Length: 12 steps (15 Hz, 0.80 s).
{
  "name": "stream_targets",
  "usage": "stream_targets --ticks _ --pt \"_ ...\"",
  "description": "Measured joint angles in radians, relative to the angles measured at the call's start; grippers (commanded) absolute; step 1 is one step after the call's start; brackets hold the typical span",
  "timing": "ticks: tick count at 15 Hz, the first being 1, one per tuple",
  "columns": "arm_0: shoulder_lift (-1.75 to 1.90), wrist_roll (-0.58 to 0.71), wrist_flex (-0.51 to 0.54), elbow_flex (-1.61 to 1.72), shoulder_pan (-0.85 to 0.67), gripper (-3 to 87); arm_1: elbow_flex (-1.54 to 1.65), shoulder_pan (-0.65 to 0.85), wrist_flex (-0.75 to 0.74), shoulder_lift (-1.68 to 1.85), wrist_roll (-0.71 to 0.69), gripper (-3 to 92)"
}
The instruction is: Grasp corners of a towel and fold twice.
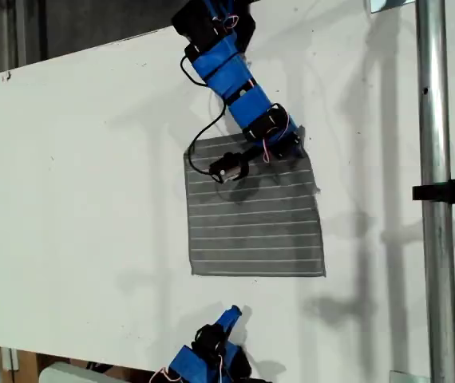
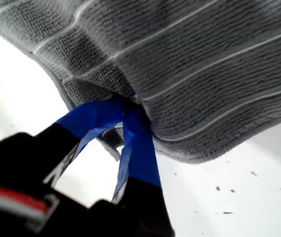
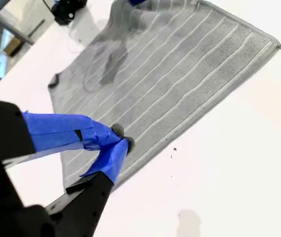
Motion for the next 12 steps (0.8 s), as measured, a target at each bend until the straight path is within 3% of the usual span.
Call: stream_targets --ticks 7,10,12 --pt "0.025 0.006 -0.015 0.041 0.0 -2.9 -0.067 -0.1 -0.003 0.178 -0.023 -0.3" --pt "0.038 0.006 -0.015 0.052 0.0 -2.9 -0.055 -0.104 0.137 0.41 -0.021 -0.3" --pt "0.037 0.006 -0.015 0.052 0.0 -2.9 0.135 -0.087 0.279 0.657 0.034 -0.3"
